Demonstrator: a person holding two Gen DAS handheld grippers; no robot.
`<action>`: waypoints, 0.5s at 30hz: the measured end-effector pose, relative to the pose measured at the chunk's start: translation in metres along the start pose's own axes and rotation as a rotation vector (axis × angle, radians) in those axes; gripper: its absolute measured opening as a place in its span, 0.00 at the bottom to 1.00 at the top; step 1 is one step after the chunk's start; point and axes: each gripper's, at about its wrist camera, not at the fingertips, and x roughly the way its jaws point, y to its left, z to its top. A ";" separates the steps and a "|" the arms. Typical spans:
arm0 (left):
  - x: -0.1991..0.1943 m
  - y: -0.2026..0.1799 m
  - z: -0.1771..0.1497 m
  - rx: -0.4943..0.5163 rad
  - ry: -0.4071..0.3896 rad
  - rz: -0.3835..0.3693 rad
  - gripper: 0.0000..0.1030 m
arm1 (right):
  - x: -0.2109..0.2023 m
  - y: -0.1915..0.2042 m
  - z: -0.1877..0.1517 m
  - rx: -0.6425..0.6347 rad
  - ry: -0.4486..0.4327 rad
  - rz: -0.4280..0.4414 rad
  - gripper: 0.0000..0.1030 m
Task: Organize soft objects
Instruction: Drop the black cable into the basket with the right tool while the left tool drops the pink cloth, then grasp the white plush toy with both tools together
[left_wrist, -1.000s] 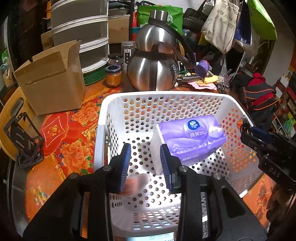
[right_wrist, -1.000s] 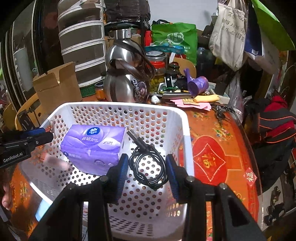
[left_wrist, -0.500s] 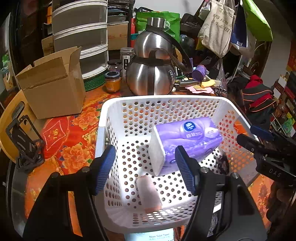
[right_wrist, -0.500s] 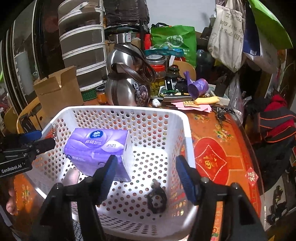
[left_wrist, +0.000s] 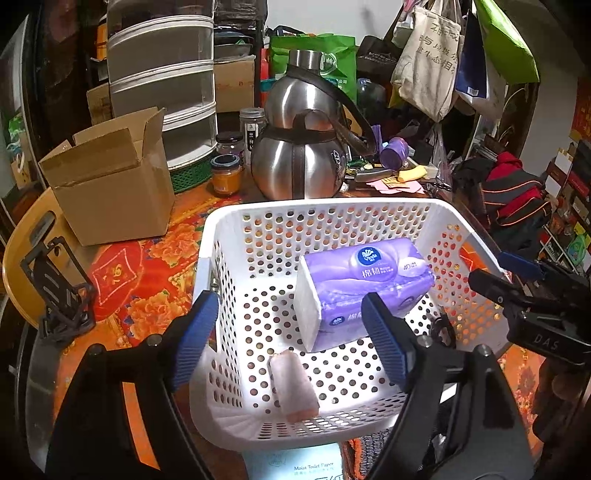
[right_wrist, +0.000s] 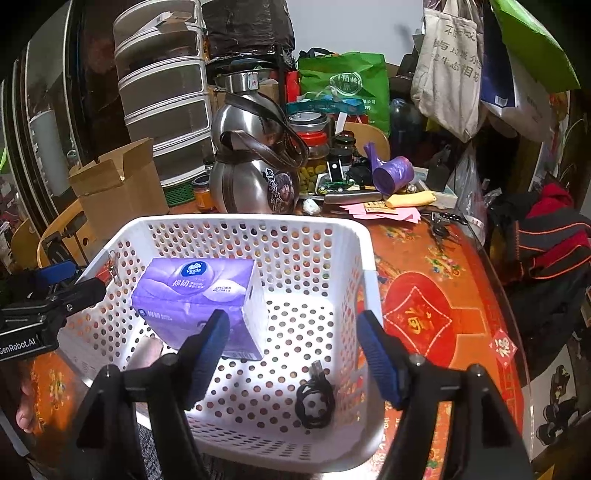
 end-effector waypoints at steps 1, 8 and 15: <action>-0.001 0.000 0.000 -0.002 -0.002 0.000 0.76 | -0.001 0.000 0.000 -0.001 -0.002 -0.001 0.69; -0.001 0.002 -0.005 -0.008 -0.004 -0.008 0.77 | -0.003 -0.002 -0.003 0.009 -0.009 0.006 0.69; -0.010 0.004 -0.014 -0.025 -0.021 -0.002 0.77 | -0.004 -0.001 -0.006 0.008 -0.008 0.009 0.69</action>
